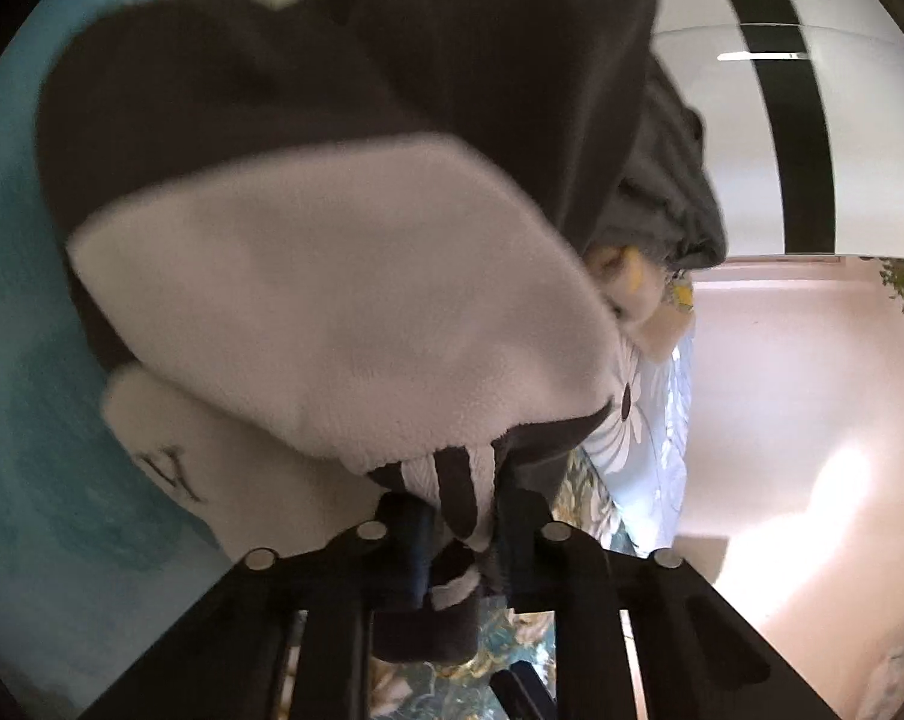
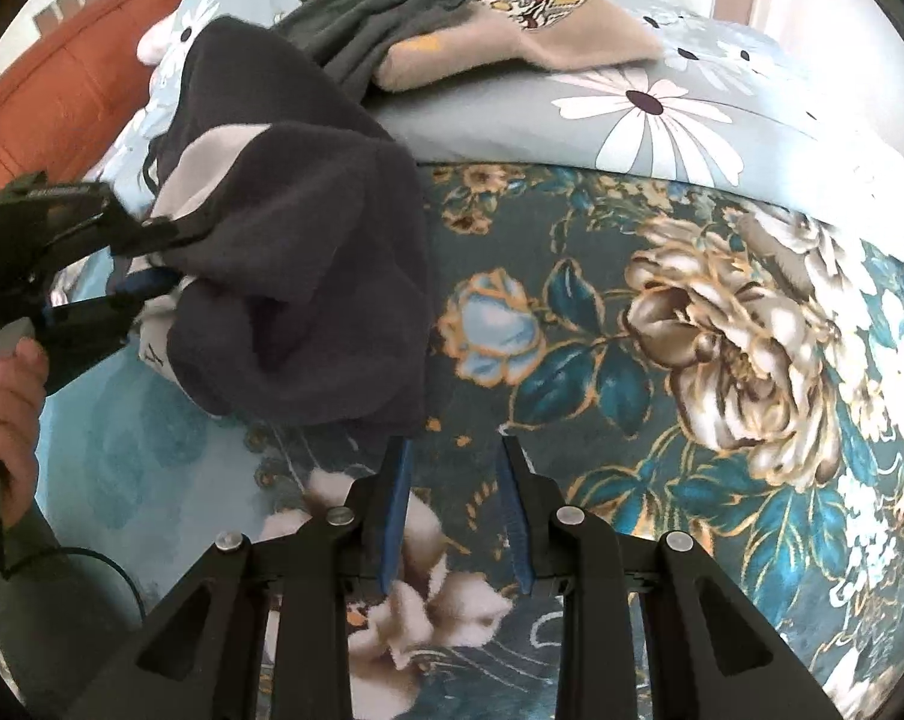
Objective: Fold clothes
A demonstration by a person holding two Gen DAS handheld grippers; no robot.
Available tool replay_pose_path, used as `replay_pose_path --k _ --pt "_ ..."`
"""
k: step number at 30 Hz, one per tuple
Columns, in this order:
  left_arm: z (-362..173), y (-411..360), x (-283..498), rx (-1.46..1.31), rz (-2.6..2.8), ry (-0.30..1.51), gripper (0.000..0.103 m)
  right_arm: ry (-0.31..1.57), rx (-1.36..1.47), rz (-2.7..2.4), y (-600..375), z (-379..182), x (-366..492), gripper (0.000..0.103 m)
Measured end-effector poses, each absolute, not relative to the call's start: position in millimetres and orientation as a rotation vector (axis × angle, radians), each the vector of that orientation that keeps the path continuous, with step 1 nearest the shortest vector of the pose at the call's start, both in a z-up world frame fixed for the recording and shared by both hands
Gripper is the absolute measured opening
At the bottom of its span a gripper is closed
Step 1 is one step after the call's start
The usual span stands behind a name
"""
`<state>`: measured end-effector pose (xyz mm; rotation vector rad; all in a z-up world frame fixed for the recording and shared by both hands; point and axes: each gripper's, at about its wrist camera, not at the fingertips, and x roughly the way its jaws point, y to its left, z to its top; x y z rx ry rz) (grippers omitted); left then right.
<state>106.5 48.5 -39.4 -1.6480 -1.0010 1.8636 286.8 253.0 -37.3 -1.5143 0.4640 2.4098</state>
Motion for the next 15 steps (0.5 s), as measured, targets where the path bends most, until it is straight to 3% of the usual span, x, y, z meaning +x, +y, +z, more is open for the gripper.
replay_pose_path --k 10,15 --pt "40 -111 76 -1.350 2.258 -1.081 0.010 0.536 -1.464 2.489 230 -23 269 0.030" --pt "36 -225 82 -1.295 2.398 -1.262 0.010 0.507 -1.507 2.558 196 -22 255 0.030"
